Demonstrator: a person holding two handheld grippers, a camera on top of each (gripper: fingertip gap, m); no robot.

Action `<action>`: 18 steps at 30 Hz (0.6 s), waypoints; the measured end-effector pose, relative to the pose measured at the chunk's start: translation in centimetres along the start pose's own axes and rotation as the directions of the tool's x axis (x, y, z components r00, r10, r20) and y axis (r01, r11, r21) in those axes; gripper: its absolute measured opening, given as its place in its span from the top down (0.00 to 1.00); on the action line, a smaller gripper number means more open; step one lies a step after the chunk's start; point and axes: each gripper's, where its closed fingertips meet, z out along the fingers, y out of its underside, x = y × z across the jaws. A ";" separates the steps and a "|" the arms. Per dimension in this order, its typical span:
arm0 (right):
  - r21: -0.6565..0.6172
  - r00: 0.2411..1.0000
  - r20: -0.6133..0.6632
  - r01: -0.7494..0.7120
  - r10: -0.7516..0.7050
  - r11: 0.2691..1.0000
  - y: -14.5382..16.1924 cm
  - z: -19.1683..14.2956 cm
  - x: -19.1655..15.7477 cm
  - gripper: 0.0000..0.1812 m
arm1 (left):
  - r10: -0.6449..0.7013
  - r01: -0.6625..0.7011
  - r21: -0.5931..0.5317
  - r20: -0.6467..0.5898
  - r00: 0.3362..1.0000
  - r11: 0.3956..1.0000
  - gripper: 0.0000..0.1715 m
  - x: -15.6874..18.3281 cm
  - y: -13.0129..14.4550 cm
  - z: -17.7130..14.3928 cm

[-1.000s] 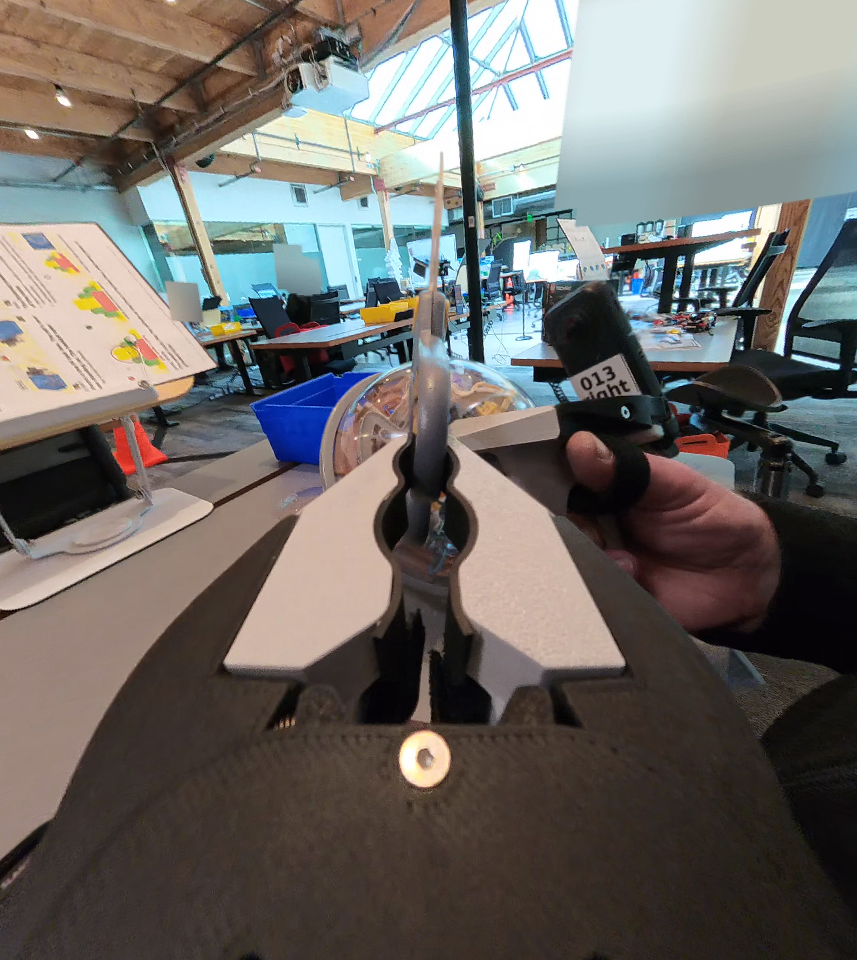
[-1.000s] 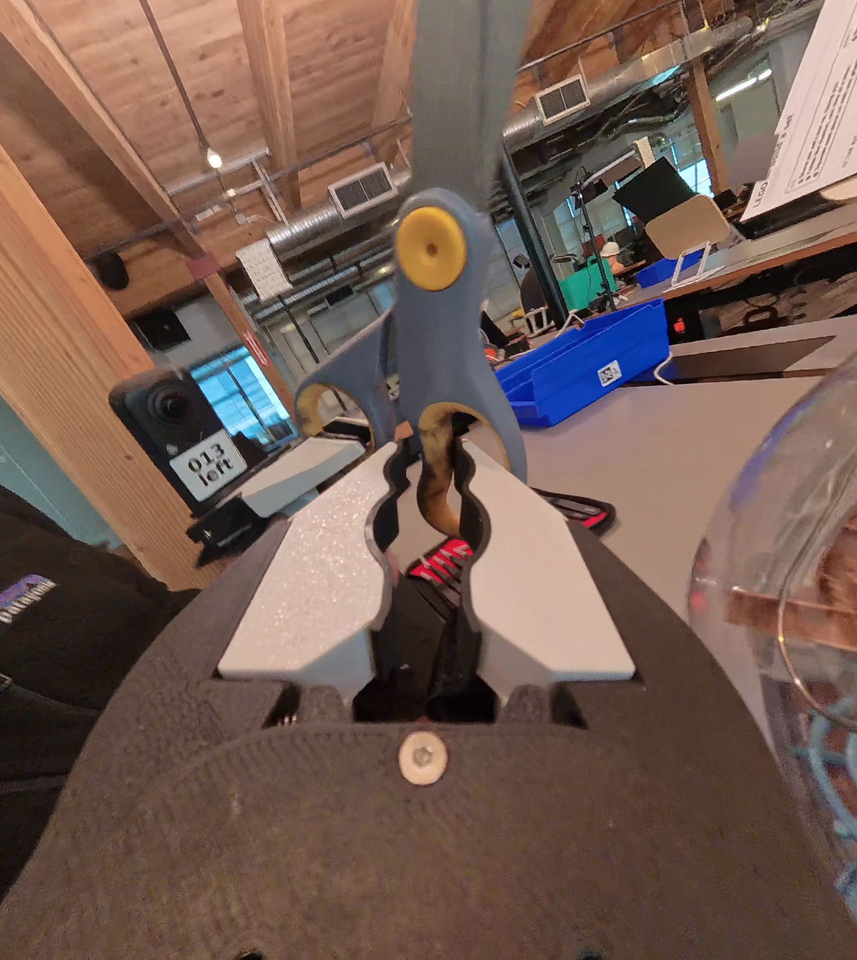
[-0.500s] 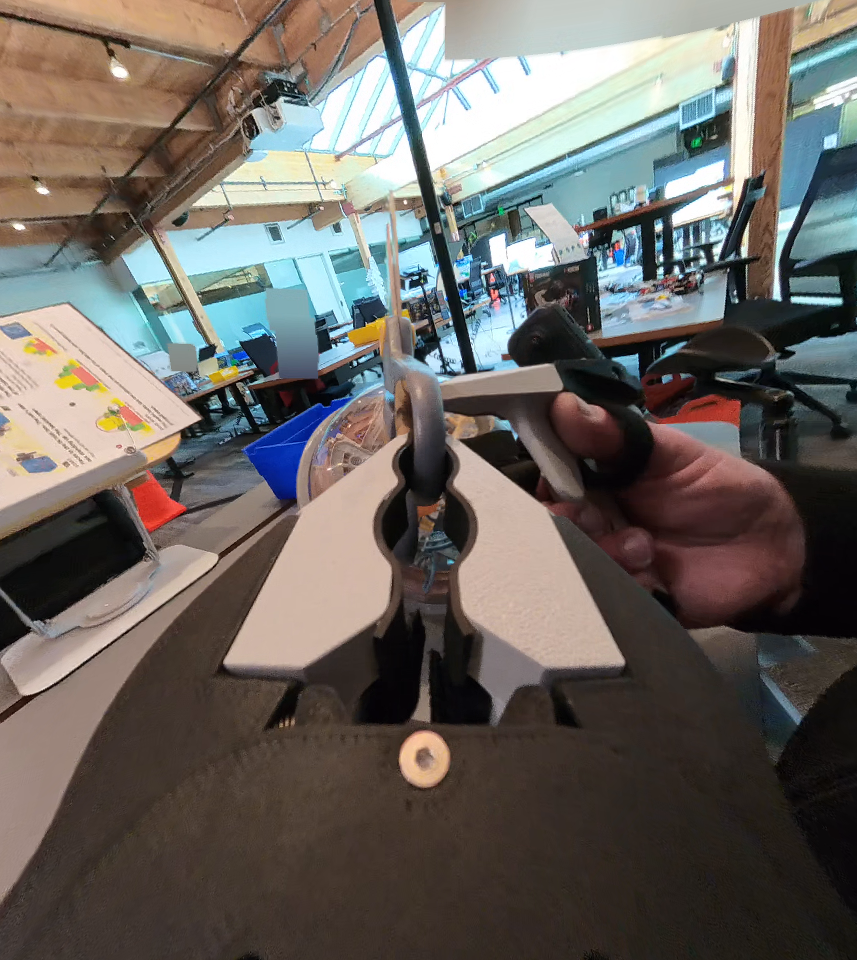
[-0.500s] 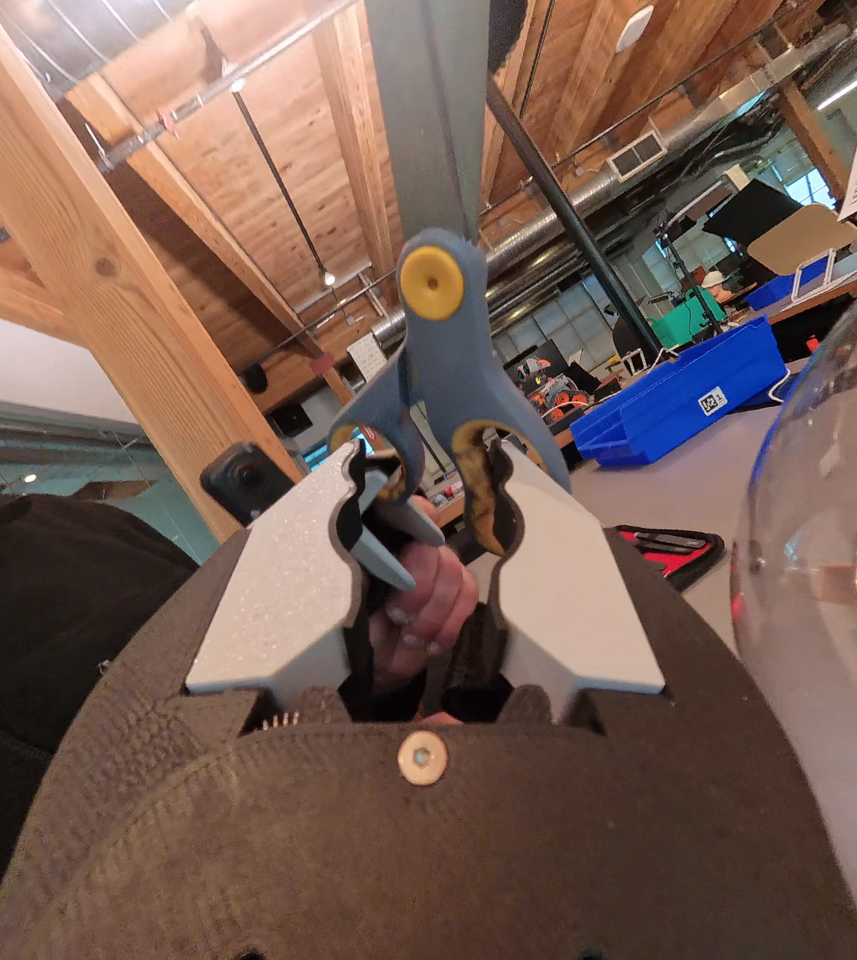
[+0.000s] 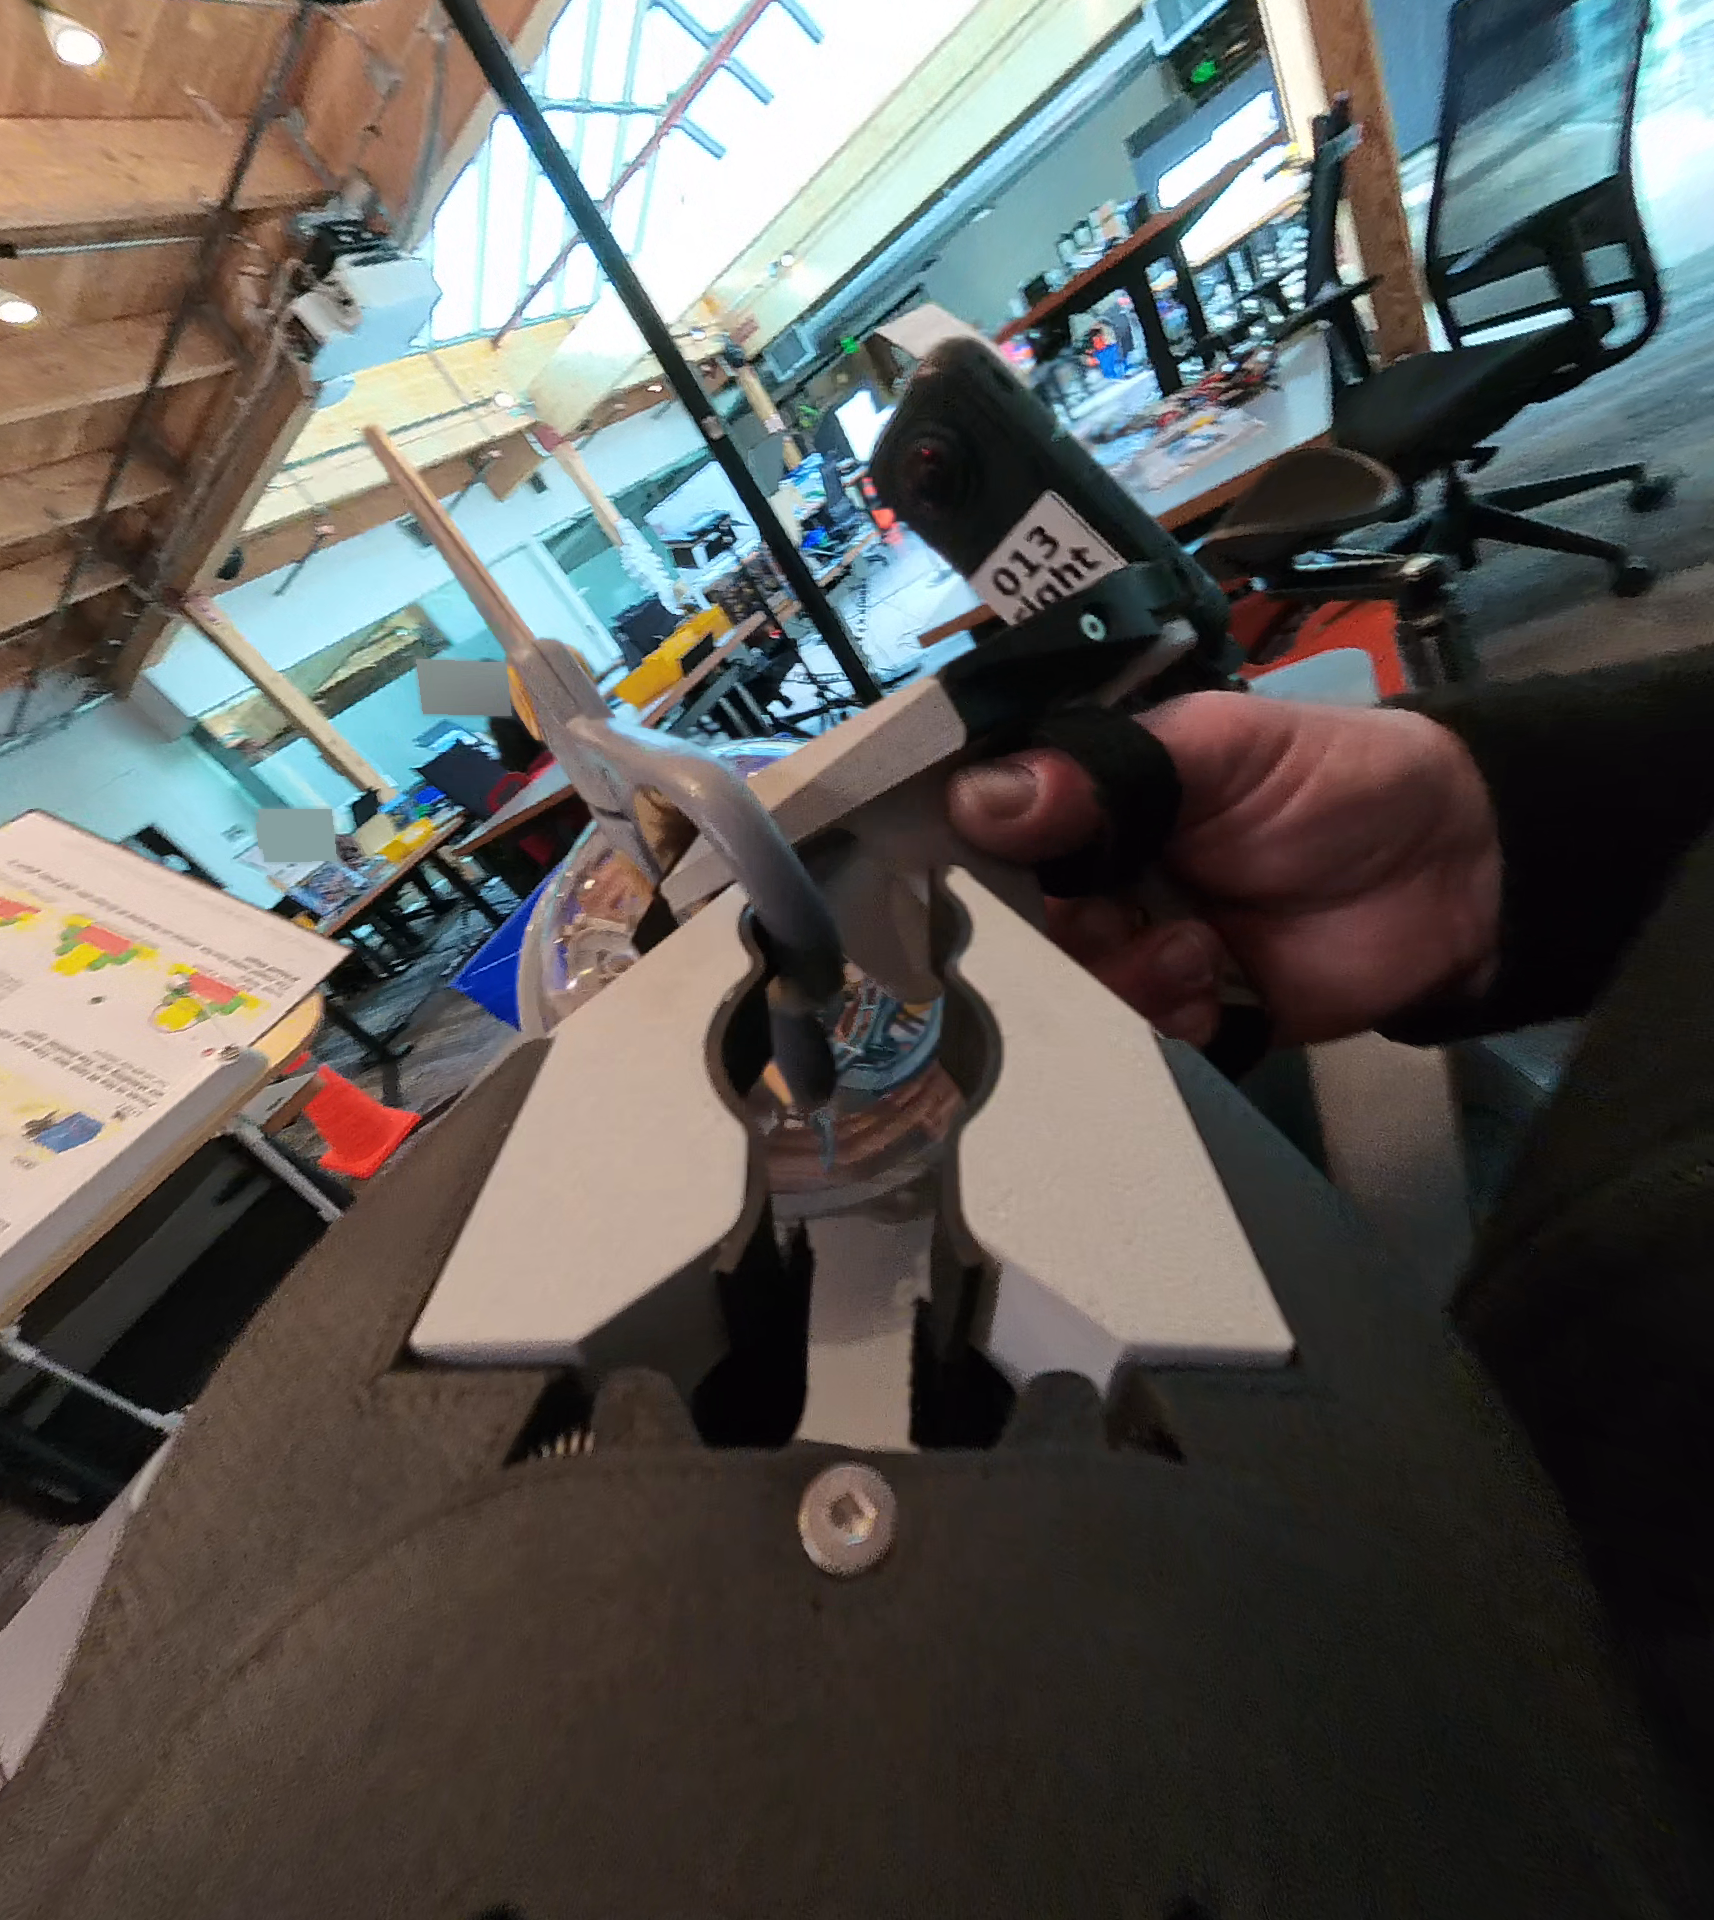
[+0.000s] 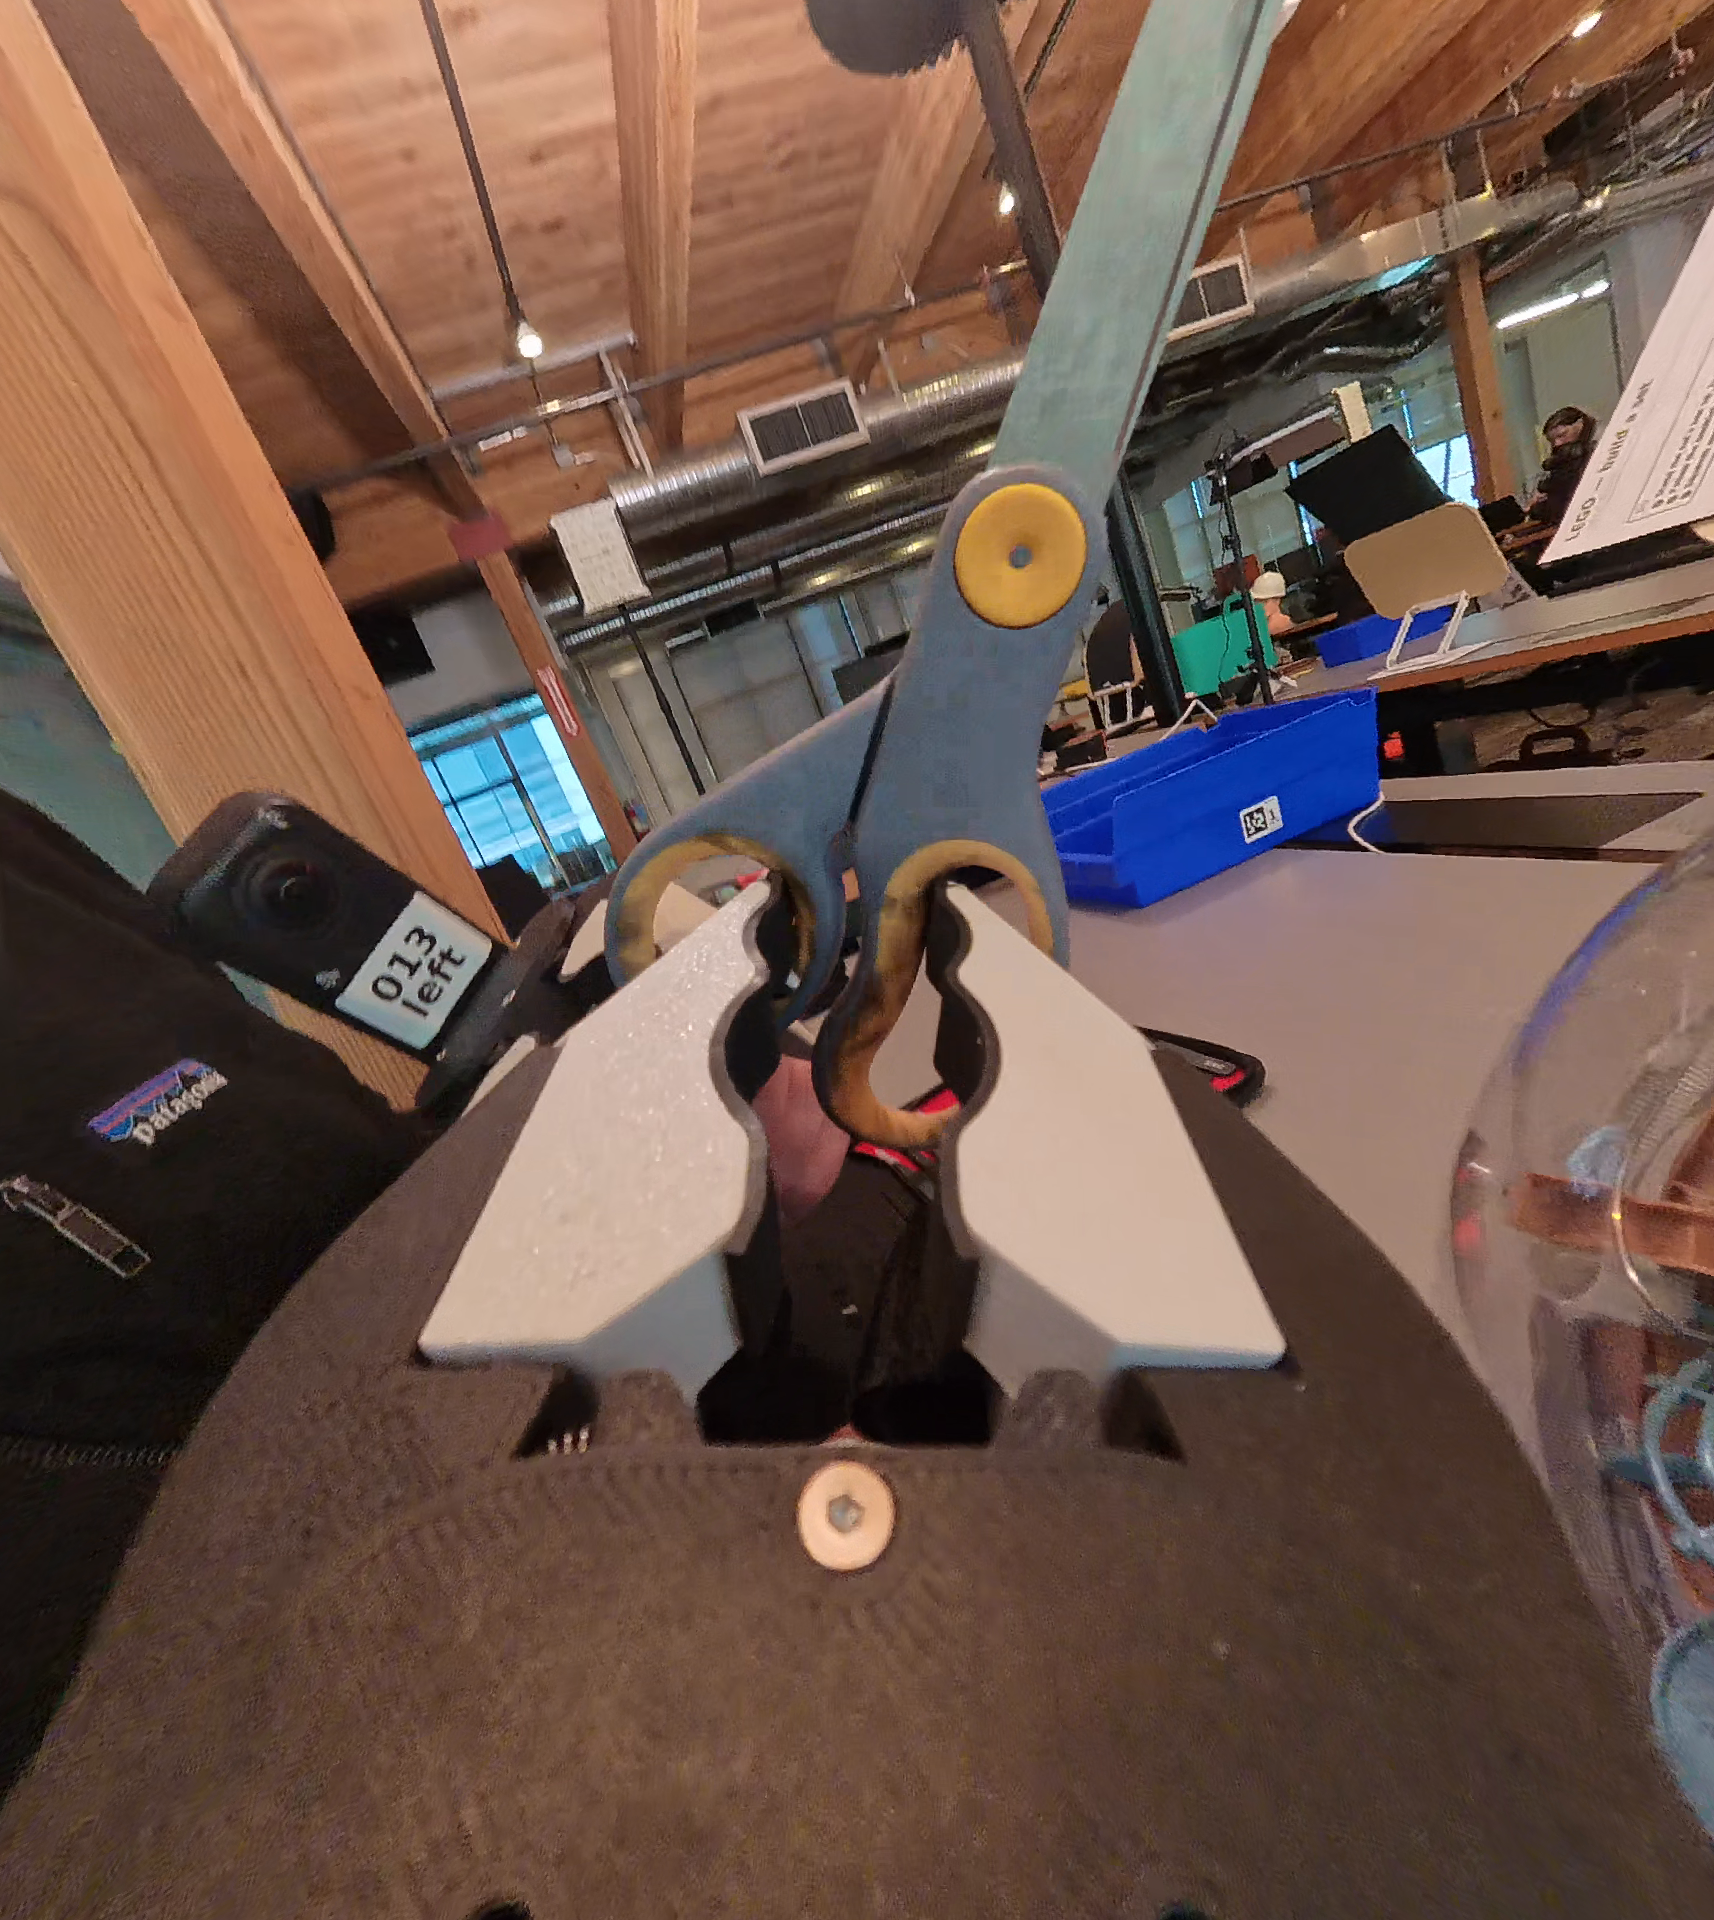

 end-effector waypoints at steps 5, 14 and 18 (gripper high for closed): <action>0.003 1.000 0.023 -0.013 0.013 1.000 0.2 -0.8 -1.3 0.88 | 0.098 -0.104 -0.043 -0.115 0.988 0.994 0.75 2.0 -0.4 -0.5; 0.103 0.996 -0.051 -0.066 0.071 0.992 -0.4 -2.9 1.1 0.87 | 0.168 -0.176 -0.175 -0.062 0.984 0.969 0.71 2.1 1.2 2.3; 0.088 0.992 -0.117 -0.032 0.042 0.996 0.0 -3.3 2.1 0.88 | 0.184 -0.194 -0.245 -0.063 0.981 0.950 0.74 1.8 2.1 2.4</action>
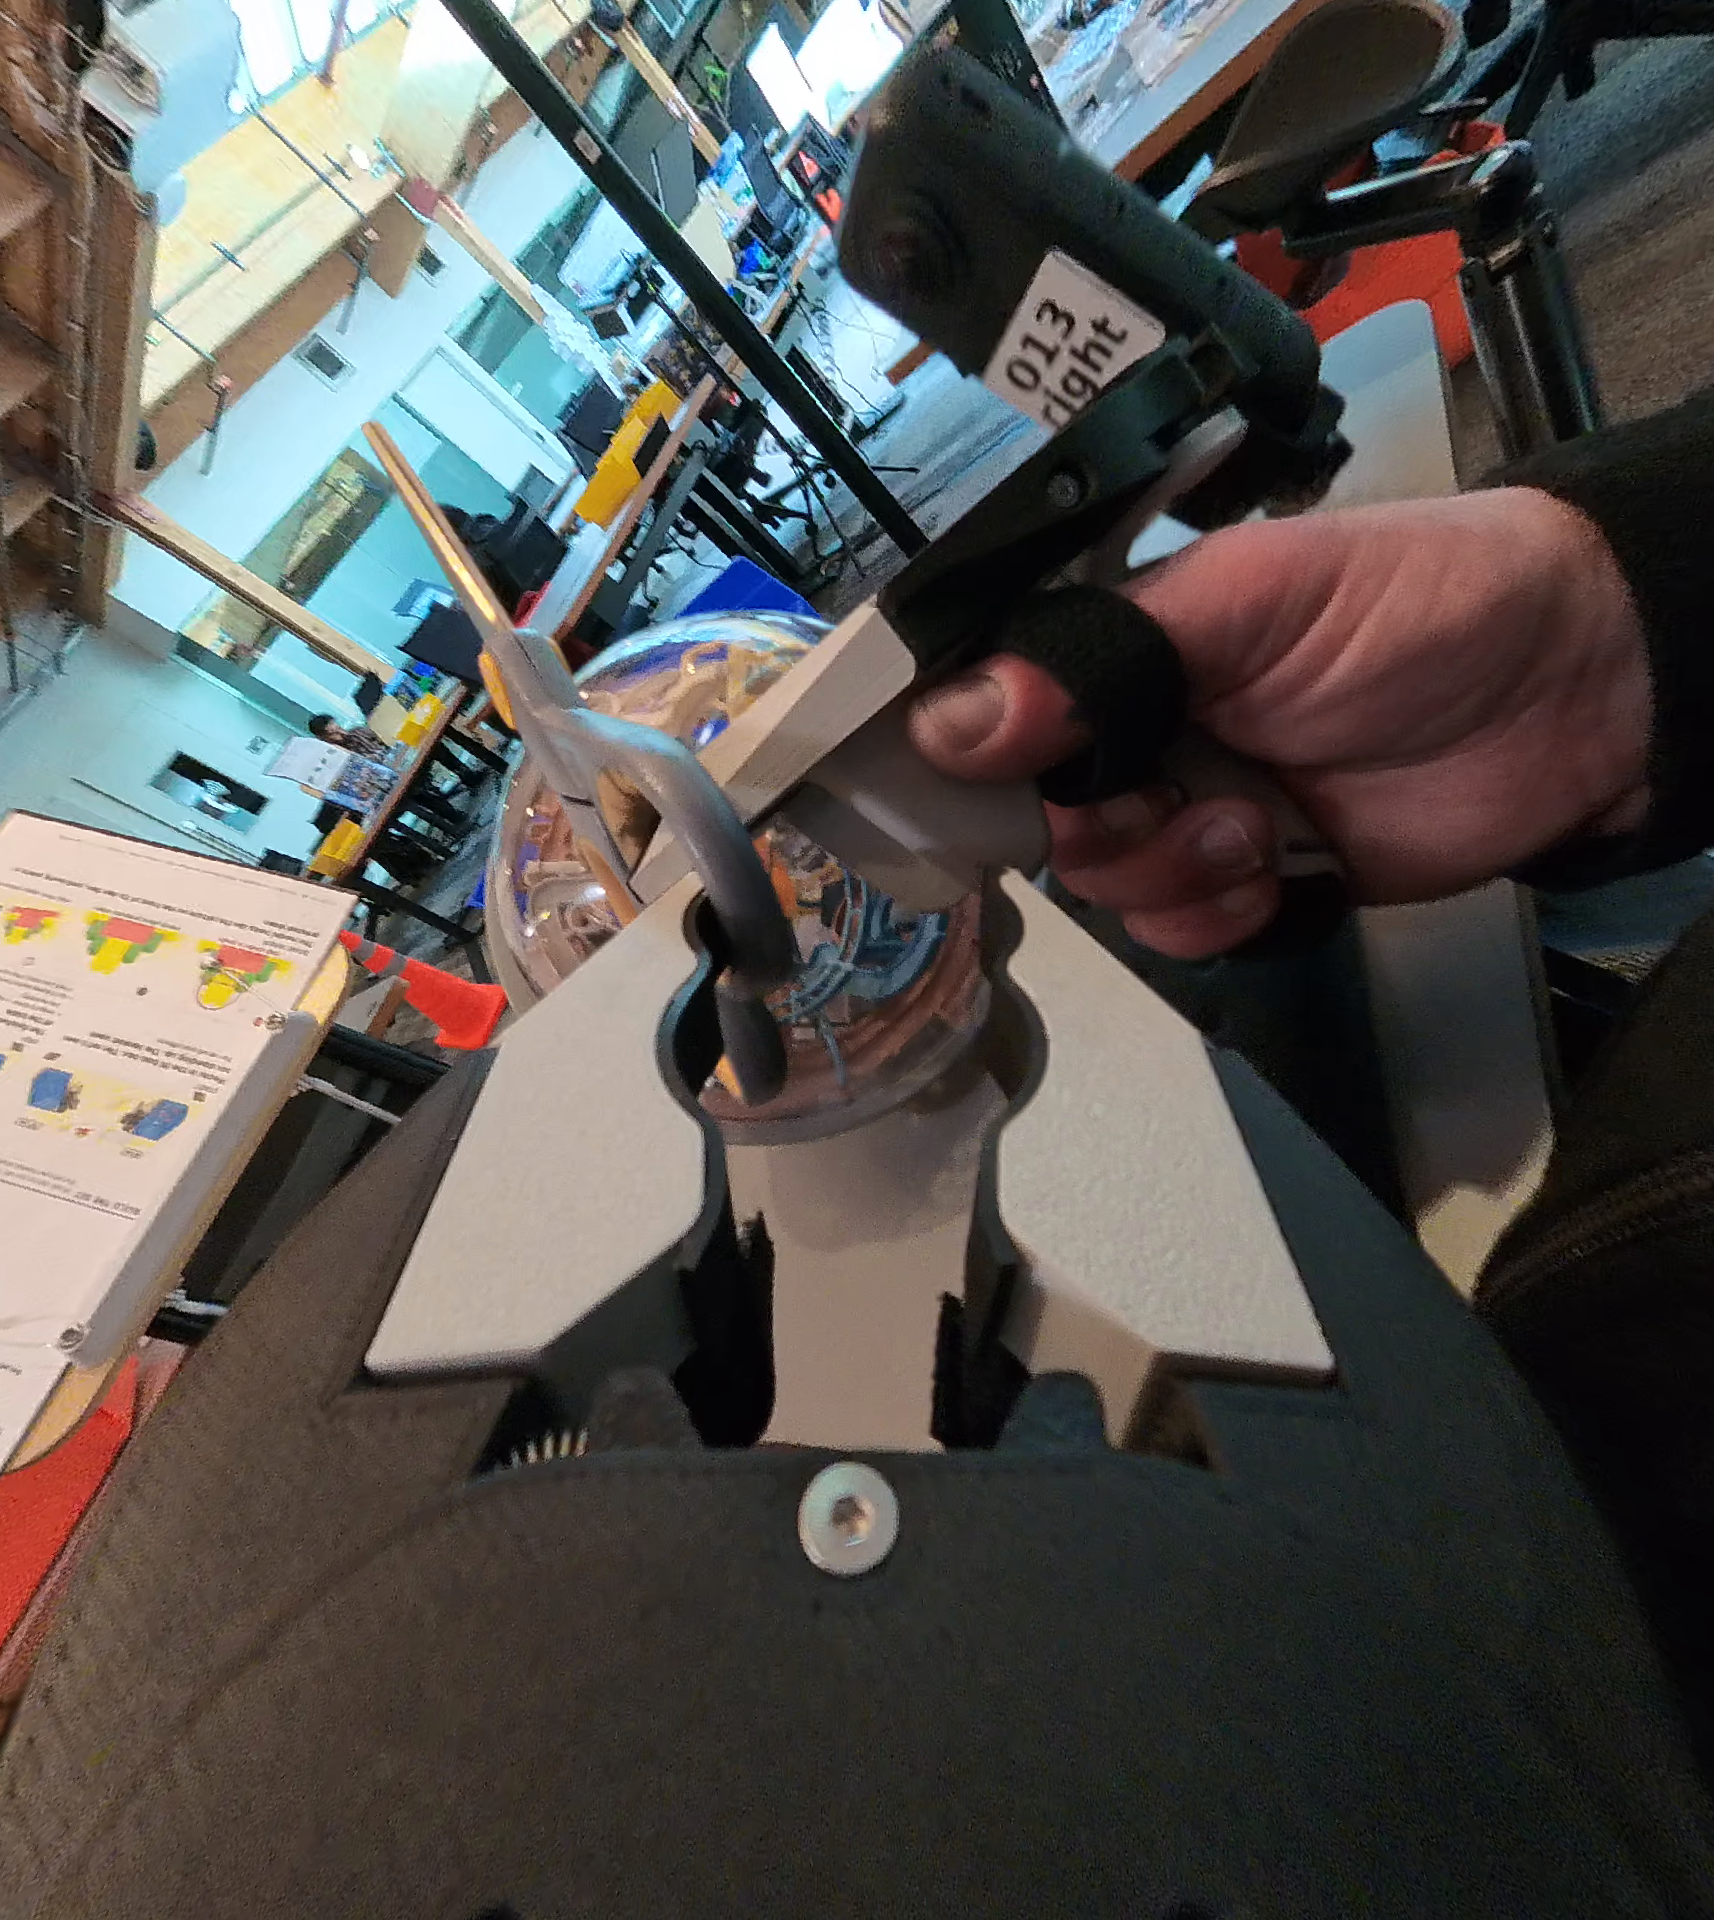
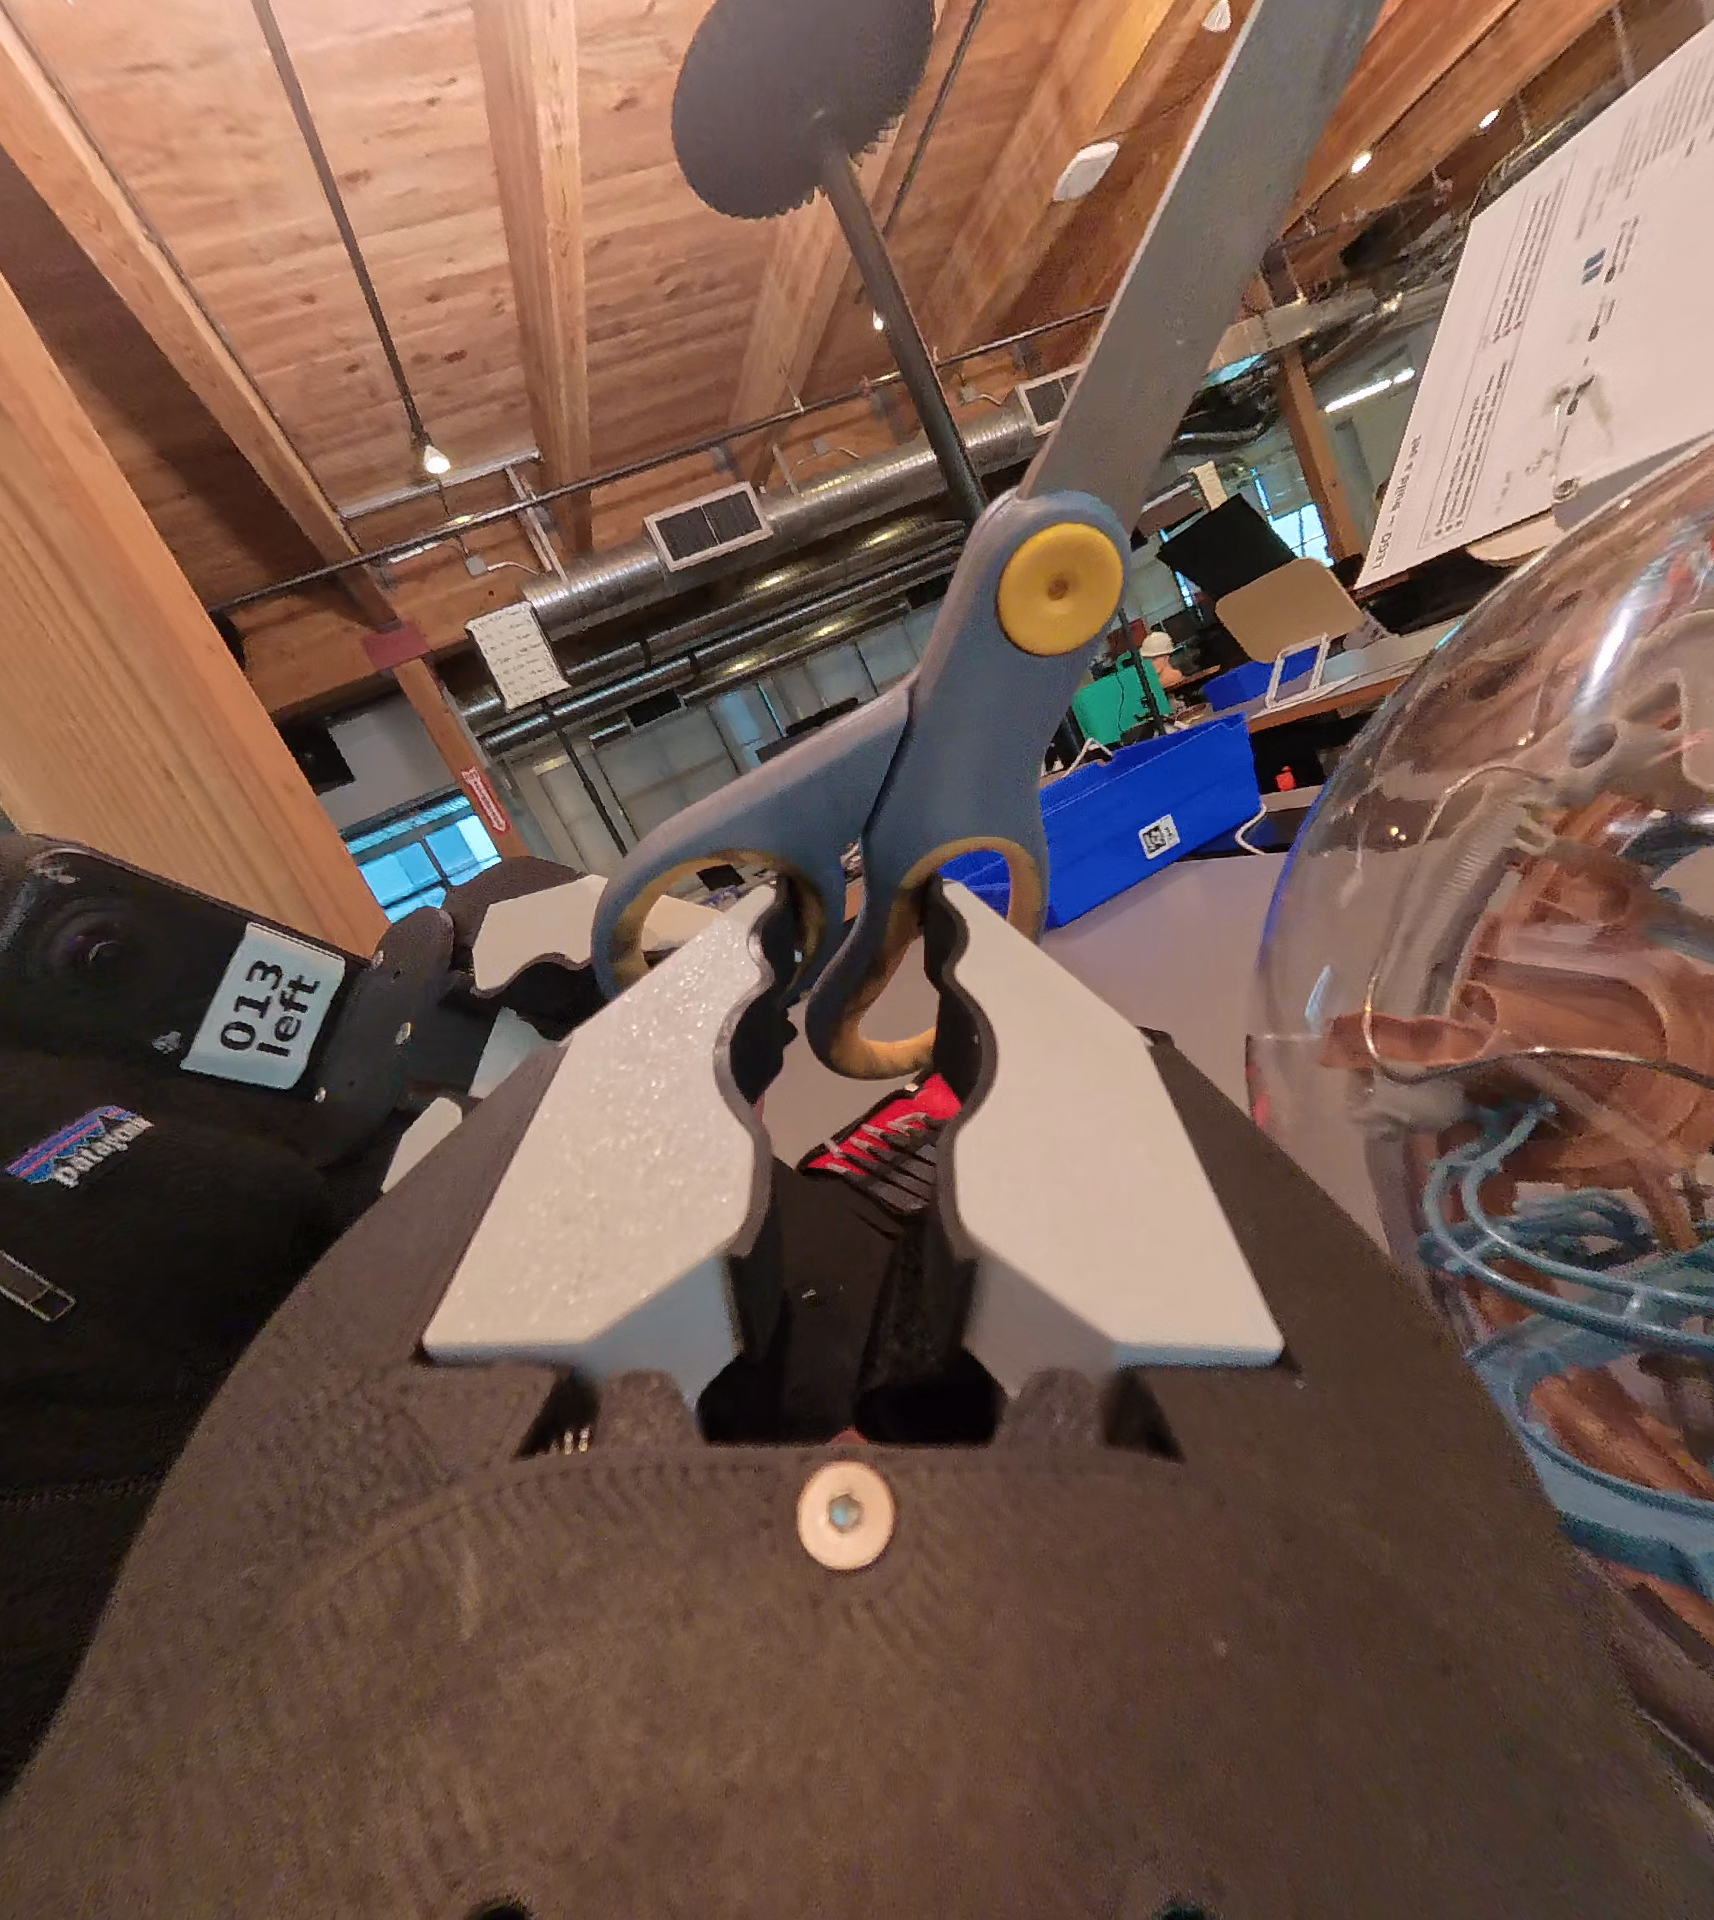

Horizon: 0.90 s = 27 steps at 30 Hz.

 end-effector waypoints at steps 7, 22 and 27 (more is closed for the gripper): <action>0.059 0.999 -0.037 0.007 -0.005 0.998 -1.1 -0.6 0.9 0.88 | 0.027 -0.027 -0.008 0.066 0.997 1.000 0.70 0.1 1.0 -2.0; -0.689 0.807 -0.056 0.396 -0.588 0.607 6.7 -3.5 2.7 0.88 | -0.754 0.766 -0.084 -0.275 0.597 0.637 0.64 -4.1 0.4 2.1; -0.780 0.684 0.048 0.480 -0.727 0.401 10.1 -3.2 4.0 0.88 | -0.820 0.813 -0.123 -0.161 0.549 0.569 0.96 -2.7 4.1 2.8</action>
